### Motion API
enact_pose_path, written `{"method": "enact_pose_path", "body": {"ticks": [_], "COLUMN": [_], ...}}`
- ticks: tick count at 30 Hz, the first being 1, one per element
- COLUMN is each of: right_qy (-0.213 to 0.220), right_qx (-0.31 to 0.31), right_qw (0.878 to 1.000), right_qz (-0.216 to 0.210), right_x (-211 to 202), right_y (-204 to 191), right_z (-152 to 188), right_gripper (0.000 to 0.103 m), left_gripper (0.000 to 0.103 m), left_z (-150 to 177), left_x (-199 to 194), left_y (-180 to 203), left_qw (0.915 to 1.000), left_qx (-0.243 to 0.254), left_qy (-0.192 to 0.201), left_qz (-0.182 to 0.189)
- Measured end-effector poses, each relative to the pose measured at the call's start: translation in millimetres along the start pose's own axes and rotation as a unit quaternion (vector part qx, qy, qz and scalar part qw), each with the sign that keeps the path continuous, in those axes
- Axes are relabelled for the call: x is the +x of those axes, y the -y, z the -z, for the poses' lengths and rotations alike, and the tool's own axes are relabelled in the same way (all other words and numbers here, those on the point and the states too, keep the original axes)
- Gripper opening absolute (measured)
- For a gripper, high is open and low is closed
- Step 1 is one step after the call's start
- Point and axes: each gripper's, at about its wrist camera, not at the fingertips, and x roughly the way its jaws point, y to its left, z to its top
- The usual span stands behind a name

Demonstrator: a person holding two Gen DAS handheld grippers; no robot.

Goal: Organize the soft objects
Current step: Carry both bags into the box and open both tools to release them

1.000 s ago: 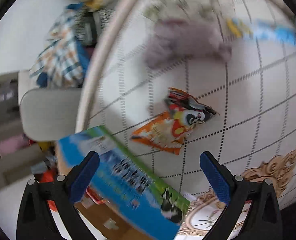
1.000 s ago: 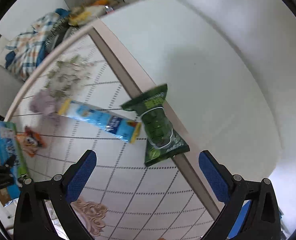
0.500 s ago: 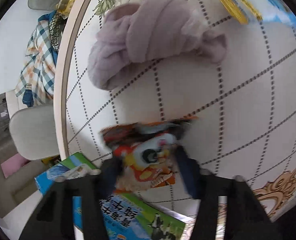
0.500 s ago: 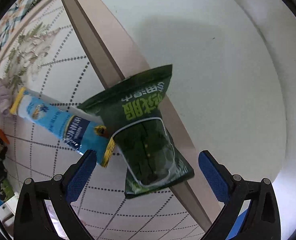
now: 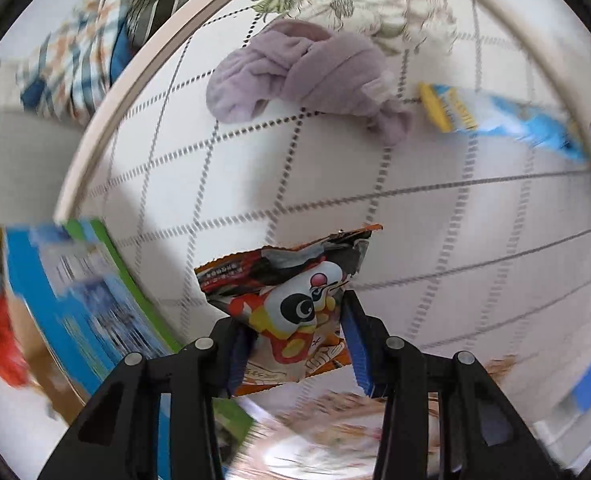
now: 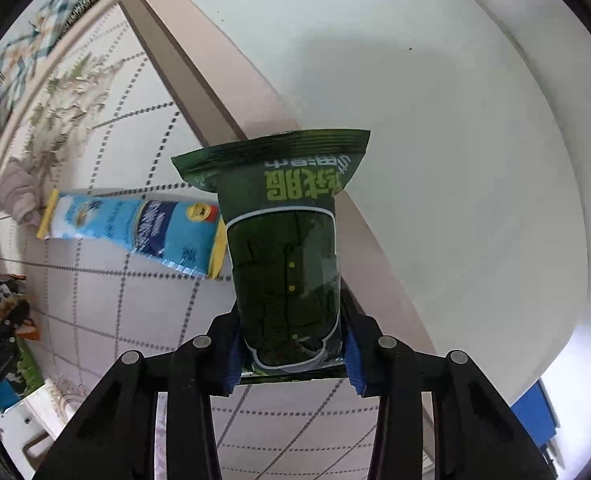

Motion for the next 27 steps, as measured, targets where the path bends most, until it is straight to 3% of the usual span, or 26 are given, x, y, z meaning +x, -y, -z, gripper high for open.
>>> {"method": "enact_pose_path", "body": {"ticks": [7, 10, 15, 18, 22, 27], "right_qy": [0.030, 0.042, 0.062, 0.072, 0.075, 0.051], "right_qx": [-0.018, -0.047, -0.112, -0.162, -0.221, -0.275], "right_qw": [0.997, 0.994, 0.984, 0.973, 0.959, 0.943], "right_qz": [-0.070, -0.093, -0.126, -0.145, -0.163, -0.181], "right_x": [-53.4, -77.7, -133.6, -159.9, -180.2, -175.4], "right_y": [-30.2, -61.6, -123.3, -181.4, -254.1, -349.8], "right_z": [46.1, 69.9, 110.6, 138.2, 168.4, 203.2], "right_gripper": [0.042, 0.041, 0.041, 0.041, 0.041, 0.041], "left_gripper": [0.039, 0.039, 0.039, 0.039, 0.039, 0.039], "left_z": [44.0, 66.6, 117.2, 149.3, 193.1, 239.2], "left_x": [-47.8, -71.3, -111.7, -129.3, -140.2, -127.0], "left_y": [-7.3, -18.9, -63.8, -103.6, -163.5, -238.2], "left_qw": [0.9883, 0.9816, 0.9668, 0.9583, 0.9464, 0.9341], "left_qx": [-0.083, -0.105, -0.153, -0.184, -0.231, -0.289], "left_qy": [0.042, 0.072, 0.122, 0.147, 0.162, 0.156], "left_qz": [0.121, 0.143, 0.164, 0.162, 0.157, 0.140]}}
